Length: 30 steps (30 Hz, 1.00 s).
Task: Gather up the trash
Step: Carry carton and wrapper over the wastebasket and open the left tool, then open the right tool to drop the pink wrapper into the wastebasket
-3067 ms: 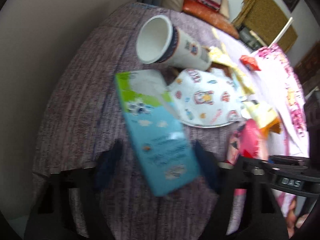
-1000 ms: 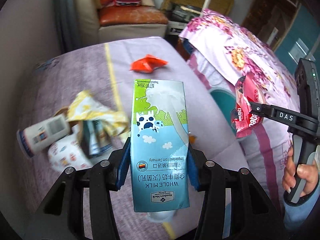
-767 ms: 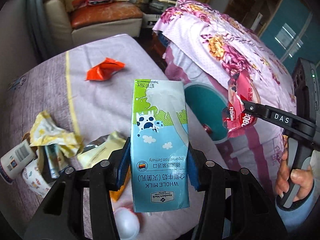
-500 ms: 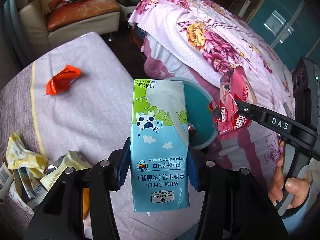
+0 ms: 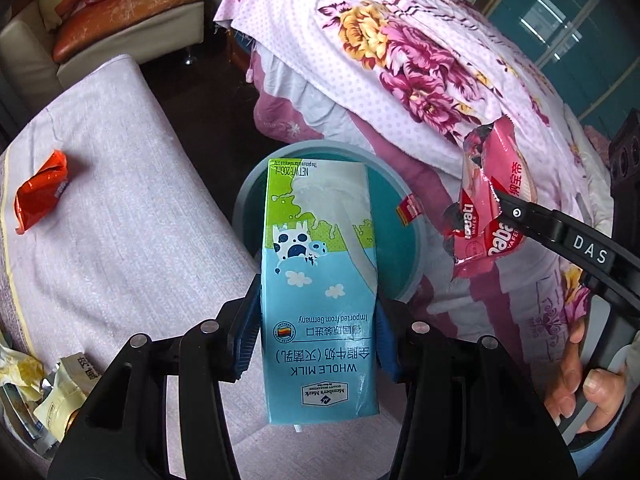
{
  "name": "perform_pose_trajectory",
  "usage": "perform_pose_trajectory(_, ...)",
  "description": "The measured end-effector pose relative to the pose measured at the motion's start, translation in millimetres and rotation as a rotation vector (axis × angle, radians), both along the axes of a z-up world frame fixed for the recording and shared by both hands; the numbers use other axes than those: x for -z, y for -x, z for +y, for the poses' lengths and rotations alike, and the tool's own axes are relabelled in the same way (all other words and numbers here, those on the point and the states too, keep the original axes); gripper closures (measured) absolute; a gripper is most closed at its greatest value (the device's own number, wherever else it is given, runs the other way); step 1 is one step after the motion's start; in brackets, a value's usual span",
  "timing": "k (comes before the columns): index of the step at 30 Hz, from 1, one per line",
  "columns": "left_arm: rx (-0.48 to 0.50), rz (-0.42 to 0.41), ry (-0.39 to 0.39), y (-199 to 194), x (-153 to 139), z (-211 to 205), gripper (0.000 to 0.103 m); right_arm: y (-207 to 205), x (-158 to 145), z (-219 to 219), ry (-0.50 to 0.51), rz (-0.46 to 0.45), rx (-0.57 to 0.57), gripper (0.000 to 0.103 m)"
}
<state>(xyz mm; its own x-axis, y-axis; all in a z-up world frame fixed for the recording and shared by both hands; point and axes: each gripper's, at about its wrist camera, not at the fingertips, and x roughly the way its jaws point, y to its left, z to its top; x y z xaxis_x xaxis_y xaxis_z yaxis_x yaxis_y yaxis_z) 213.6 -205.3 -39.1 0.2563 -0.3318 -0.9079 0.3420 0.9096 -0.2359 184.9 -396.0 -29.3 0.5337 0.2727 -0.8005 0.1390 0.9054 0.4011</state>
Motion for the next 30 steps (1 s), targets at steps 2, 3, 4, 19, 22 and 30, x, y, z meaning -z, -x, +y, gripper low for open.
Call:
perform_pose_trajectory(2,0.011,0.001,0.003,-4,1,-8,0.053,-1,1,-7,0.001,0.002,0.013,0.088)
perform_pose_trajectory(3,0.017,-0.001,0.004,-6,2,-13,0.053,-2,1,-11,0.004,0.002,0.021,0.088)
perform_pose_trajectory(4,0.023,-0.004,0.007,-7,1,-17,0.053,-3,0,-13,0.006,0.002,0.025,0.088)
perform_pose_trajectory(19,0.026,0.013,0.020,-12,15,-25,0.020,-15,8,-13,0.024,0.033,0.016,0.088)
perform_pose_trajectory(22,0.024,0.004,0.002,-7,14,-18,0.015,-17,9,-8,0.028,0.035,0.008,0.087)
perform_pose_trajectory(30,0.007,-0.008,-0.008,5,14,4,0.014,-27,14,6,0.035,0.061,-0.012,0.083)
